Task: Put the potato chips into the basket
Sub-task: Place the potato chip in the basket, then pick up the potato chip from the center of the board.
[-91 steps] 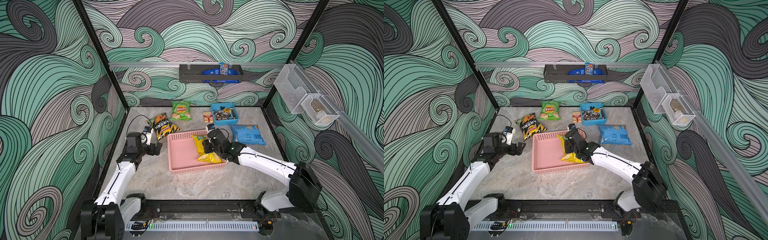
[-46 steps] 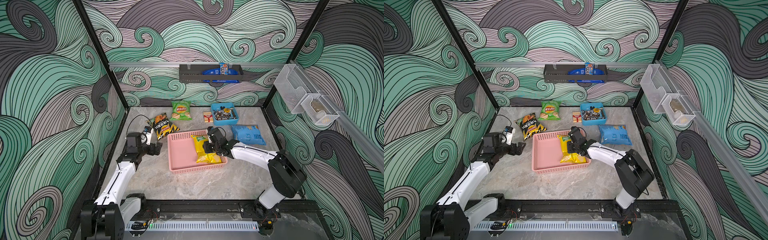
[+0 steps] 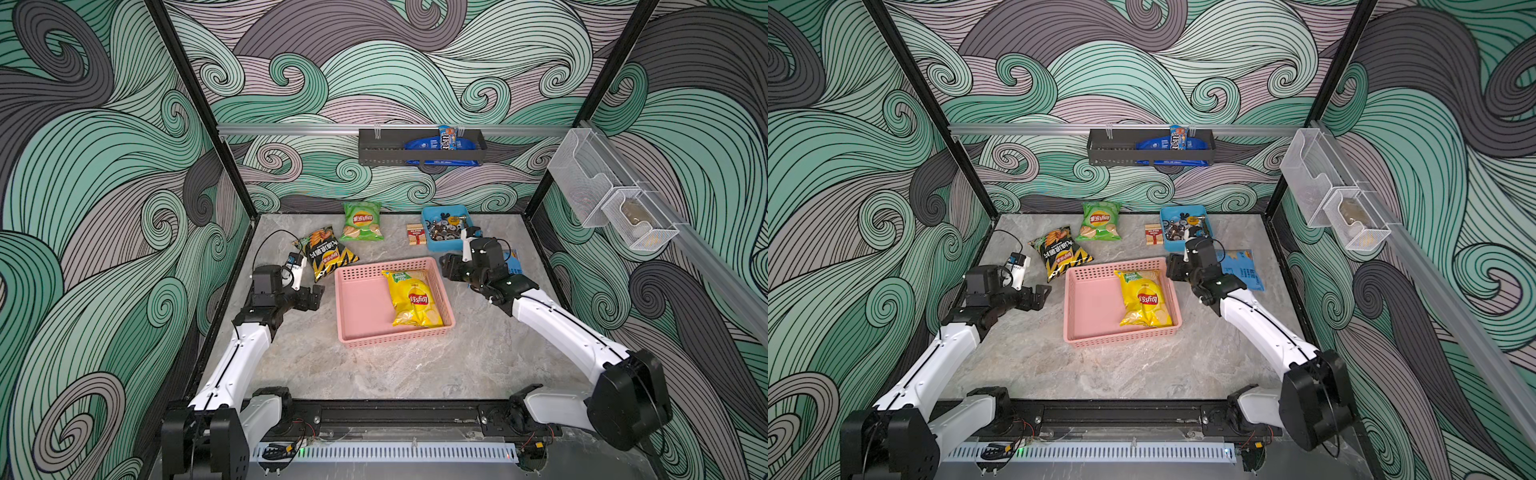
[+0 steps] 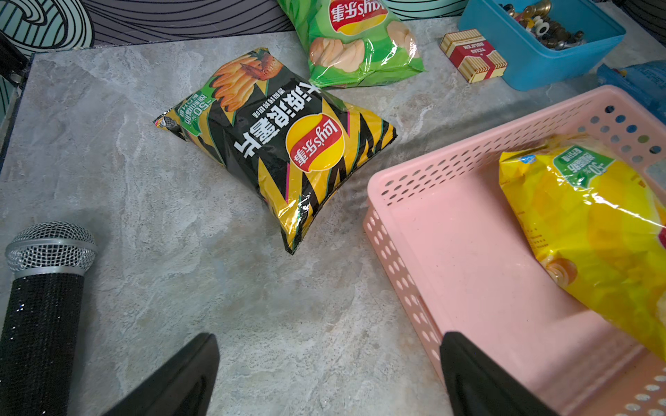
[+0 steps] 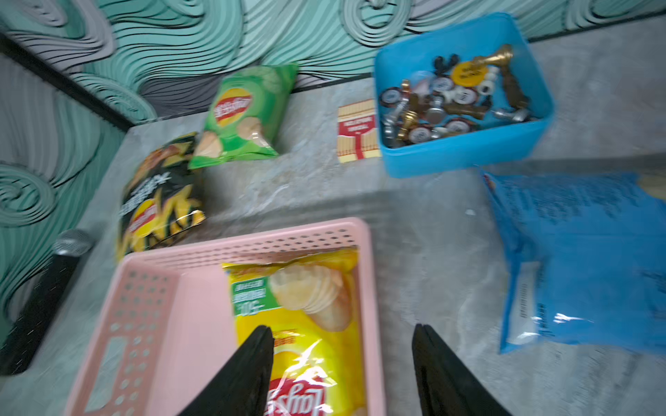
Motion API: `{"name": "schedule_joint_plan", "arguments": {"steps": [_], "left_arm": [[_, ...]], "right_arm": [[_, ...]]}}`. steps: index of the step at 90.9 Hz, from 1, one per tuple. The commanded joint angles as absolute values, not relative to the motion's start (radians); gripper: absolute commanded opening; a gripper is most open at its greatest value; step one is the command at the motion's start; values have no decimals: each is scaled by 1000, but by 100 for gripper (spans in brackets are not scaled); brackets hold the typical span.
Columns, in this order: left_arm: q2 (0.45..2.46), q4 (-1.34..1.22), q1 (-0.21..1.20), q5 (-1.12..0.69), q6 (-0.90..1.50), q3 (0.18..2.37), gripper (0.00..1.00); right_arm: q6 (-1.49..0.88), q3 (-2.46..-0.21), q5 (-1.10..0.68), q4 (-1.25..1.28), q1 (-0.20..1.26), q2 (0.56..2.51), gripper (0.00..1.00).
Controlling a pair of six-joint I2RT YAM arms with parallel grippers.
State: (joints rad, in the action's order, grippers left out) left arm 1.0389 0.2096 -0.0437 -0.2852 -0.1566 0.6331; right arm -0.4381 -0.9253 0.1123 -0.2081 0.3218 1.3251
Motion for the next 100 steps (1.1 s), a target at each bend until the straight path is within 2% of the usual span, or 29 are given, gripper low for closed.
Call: {"name": "schedule_joint_plan", "arguments": {"steps": [1, 20, 50, 66, 77, 91, 100], "left_arm": [[1038, 216, -50, -305, -171, 630, 98], [1040, 216, -50, -304, -172, 629, 99], [1048, 215, -50, -302, -171, 630, 99], [1044, 212, -50, -302, -172, 629, 99], [1043, 212, -50, -303, -172, 629, 99], [1039, 212, -51, -303, -172, 630, 99], [1038, 213, -51, -304, -172, 629, 99]], "right_arm": [[-461, -878, 69, -248, 214, 1367, 65], [-455, -859, 132, -246, 130, 1452, 64], [-489, -900, 89, -246, 106, 1563, 68], [-512, -935, 98, -244, 109, 1640, 67], [-515, -957, 135, -240, 119, 1684, 64], [-497, -964, 197, -221, 138, 1726, 51], [-489, -969, 237, -214, 151, 1741, 49]]}}
